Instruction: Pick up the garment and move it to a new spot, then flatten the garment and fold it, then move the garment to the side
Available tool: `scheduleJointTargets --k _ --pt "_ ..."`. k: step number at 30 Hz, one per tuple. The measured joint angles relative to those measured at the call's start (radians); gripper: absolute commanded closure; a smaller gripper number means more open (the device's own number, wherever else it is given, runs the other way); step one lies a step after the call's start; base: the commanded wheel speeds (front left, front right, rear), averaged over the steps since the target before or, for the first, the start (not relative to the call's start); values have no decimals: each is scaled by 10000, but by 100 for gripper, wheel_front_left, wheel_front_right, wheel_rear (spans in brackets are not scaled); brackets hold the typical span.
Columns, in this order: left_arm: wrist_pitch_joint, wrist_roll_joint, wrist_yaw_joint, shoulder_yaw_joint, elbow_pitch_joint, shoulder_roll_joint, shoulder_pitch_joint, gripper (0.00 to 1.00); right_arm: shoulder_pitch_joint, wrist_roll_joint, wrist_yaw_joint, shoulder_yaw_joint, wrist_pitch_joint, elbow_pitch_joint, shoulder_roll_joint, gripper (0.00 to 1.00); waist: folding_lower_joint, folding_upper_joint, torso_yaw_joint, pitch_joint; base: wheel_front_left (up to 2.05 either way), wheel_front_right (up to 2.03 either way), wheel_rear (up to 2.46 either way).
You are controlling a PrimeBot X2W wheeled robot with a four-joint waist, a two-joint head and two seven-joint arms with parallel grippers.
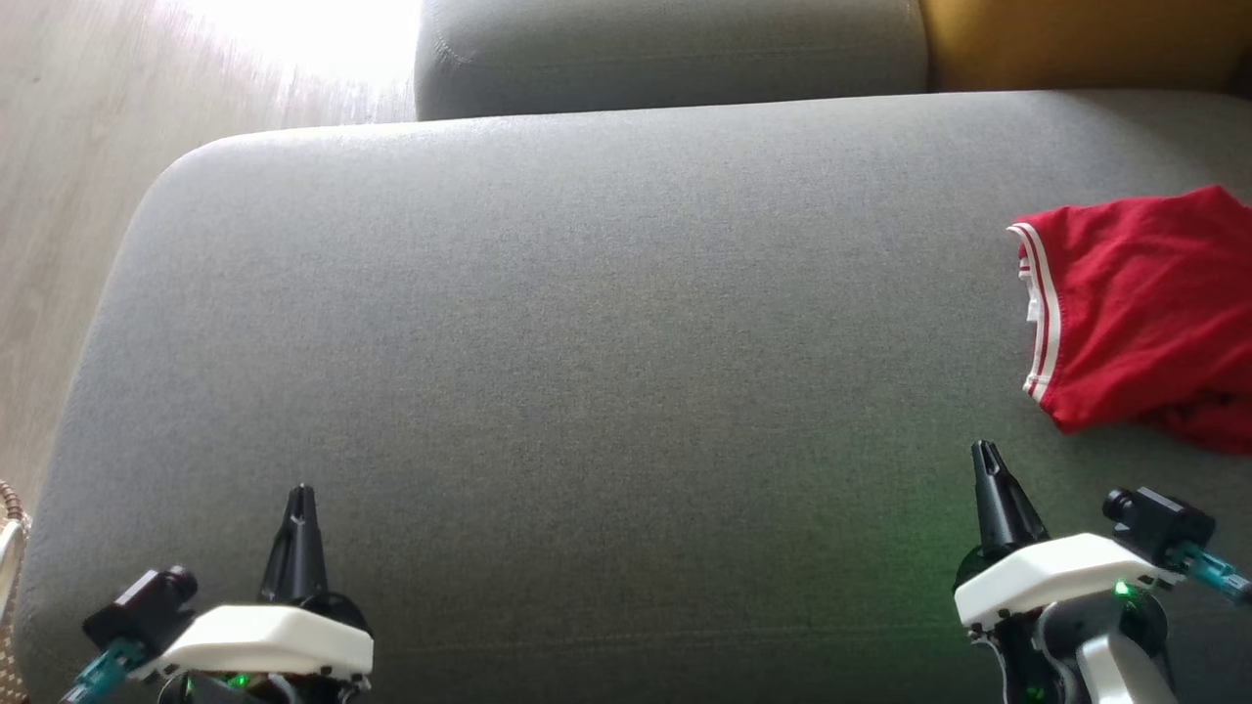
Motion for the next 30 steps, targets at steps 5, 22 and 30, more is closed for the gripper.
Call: scheduleJointTargets --k 5,22,30 --pt "109 -545 -84 155 44 6 -117 100 0 556 0 -69 174 -59 2 100 0 0 -26 0 0 0 0" --pt "558 -2219 -274 257 251 29 -330 100 1 2293 0 -309 596 -268 6 100 0 0 -105 0 0 0 0" --pt "800 -3055 -368 339 339 35 -414 100 1 3156 0 -405 861 -326 17 100 0 0 -144 0 0 0 0"
